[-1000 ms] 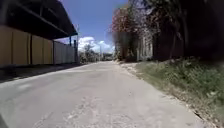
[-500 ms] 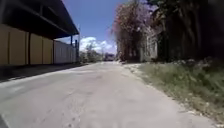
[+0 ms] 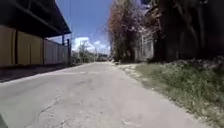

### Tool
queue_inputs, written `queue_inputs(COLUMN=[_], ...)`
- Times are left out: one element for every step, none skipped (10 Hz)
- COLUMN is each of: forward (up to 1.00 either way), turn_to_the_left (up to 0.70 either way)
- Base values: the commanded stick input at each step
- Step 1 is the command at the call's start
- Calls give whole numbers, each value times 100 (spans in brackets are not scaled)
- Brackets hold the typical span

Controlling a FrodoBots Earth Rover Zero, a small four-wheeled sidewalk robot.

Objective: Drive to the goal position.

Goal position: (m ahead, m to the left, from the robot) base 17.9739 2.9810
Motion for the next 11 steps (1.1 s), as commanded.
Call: queue_inputs(forward=[85, 85, 85, 85, 85, 85, 85, 85, 85, 85, 85], turn_to_the_left=[3, 6, 8, 0, 2, 8, 16, 2, 12, 7, 3])
